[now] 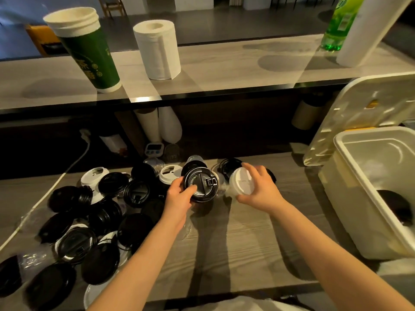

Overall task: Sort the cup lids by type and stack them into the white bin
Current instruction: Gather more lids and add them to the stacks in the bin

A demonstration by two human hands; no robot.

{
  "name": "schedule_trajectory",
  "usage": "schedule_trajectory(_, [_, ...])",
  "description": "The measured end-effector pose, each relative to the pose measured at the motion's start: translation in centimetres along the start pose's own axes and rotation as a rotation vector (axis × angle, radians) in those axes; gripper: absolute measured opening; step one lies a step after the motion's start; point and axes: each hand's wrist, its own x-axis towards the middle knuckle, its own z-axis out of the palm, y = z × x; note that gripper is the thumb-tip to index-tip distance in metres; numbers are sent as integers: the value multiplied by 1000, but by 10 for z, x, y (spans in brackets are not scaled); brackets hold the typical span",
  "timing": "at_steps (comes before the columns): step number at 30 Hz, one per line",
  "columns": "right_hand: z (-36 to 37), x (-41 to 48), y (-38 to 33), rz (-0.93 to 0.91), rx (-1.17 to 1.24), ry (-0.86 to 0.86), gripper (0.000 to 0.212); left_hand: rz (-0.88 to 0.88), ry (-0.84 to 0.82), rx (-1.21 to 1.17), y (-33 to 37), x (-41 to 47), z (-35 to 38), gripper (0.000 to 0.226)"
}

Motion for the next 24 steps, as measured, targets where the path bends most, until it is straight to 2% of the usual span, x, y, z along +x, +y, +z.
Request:
schedule_trajectory(6, [-50, -13, -10, -41, 112, 159, 97, 106, -144, -18, 21, -1, 48, 29])
schedule_trajectory(13, [-115, -42, 21, -71, 121, 294, 92, 177, -221, -28, 27, -23, 118, 30])
schedule_trajectory(17, [-154, -58, 53, -127, 102, 307, 90, 172, -247, -22, 19, -45, 159, 31])
schedule_trajectory(24, [-211, -76, 116, -103, 189, 272, 89, 151, -229, -31, 10, -71, 235, 26])
